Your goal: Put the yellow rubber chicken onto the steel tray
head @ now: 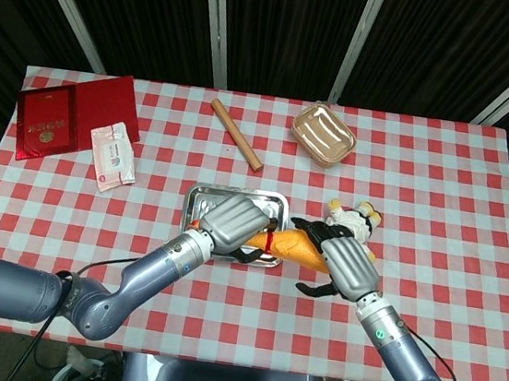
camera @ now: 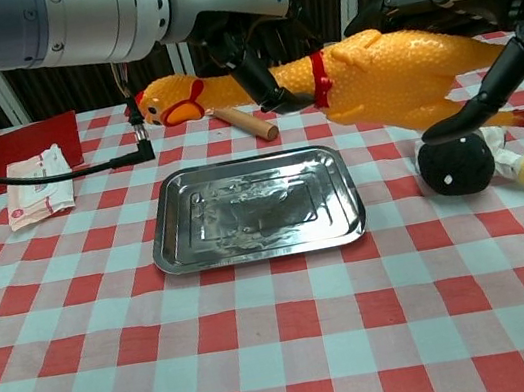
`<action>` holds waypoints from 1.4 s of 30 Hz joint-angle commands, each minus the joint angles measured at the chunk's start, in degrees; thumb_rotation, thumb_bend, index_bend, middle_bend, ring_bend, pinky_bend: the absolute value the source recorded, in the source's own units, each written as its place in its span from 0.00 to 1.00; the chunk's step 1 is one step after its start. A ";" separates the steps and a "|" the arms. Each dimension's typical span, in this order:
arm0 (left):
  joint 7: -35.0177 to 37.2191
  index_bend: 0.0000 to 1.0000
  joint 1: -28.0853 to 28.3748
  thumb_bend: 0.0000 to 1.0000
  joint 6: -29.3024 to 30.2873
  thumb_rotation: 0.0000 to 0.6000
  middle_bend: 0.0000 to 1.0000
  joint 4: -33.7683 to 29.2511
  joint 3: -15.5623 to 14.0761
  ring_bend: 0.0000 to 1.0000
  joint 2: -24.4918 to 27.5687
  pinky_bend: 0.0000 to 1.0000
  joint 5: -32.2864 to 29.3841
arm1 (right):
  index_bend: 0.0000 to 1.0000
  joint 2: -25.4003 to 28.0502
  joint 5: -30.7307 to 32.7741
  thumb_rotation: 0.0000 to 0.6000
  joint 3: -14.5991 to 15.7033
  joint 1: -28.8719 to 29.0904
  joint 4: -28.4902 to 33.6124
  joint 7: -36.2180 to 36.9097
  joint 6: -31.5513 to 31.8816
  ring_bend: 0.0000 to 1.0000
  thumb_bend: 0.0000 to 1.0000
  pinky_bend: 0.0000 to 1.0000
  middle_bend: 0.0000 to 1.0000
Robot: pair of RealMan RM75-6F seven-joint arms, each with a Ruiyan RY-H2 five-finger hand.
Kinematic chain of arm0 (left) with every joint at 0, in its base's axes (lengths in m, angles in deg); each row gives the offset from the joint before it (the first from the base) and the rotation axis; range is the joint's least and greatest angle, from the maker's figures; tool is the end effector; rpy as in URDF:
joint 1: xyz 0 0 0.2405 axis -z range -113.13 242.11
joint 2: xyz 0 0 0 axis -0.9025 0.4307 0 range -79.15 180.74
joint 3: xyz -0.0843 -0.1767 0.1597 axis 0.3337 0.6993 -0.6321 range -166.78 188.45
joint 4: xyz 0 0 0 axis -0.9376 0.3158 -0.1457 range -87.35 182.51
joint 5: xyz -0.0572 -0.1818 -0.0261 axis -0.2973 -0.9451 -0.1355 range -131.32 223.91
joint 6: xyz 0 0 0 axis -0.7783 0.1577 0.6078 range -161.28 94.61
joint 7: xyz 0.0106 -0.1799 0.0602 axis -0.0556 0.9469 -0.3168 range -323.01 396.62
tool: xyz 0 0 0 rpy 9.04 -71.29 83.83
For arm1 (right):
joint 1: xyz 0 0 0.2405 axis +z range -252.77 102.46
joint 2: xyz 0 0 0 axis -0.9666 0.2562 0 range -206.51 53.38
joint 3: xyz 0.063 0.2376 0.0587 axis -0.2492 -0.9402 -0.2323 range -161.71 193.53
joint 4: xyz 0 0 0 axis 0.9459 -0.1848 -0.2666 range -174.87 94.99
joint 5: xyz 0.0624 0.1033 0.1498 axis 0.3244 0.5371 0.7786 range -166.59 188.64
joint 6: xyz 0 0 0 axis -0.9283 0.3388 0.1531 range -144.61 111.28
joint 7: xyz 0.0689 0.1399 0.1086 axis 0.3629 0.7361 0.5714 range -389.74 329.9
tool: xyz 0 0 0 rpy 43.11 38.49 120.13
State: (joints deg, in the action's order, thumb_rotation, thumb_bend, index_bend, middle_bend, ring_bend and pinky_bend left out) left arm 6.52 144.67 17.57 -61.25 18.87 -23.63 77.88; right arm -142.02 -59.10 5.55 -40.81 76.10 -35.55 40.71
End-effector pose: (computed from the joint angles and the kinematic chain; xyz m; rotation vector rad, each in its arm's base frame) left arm 0.0624 0.3632 0.0031 -2.2558 -0.8100 -0.9151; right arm -0.1047 -0.3137 0.0783 1.8369 -1.2367 1.1775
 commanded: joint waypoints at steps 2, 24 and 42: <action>0.14 0.54 -0.10 0.58 -0.18 1.00 0.62 0.06 0.18 0.54 -0.30 0.62 0.16 | 0.16 -0.48 0.20 1.00 -0.17 0.19 -0.35 0.32 0.16 0.16 0.20 0.32 0.20; 0.84 0.54 -0.98 0.58 -1.50 1.00 0.62 -0.20 -0.14 0.54 -0.32 0.62 1.01 | 0.96 -3.97 -1.11 1.00 -1.81 0.40 -4.07 4.35 2.85 0.73 0.83 0.87 0.70; -0.49 0.54 -0.73 0.58 -0.18 1.00 0.62 -0.76 0.21 0.54 0.25 0.62 0.65 | 0.01 0.93 -2.53 1.00 -0.11 1.54 -3.11 5.11 -2.14 0.12 0.25 0.28 0.18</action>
State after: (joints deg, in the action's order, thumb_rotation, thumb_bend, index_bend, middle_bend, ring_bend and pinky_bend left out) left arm 6.07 143.91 17.36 -62.02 19.07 -23.37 78.56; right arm -141.63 -61.53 5.24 -39.58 72.77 -30.87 39.21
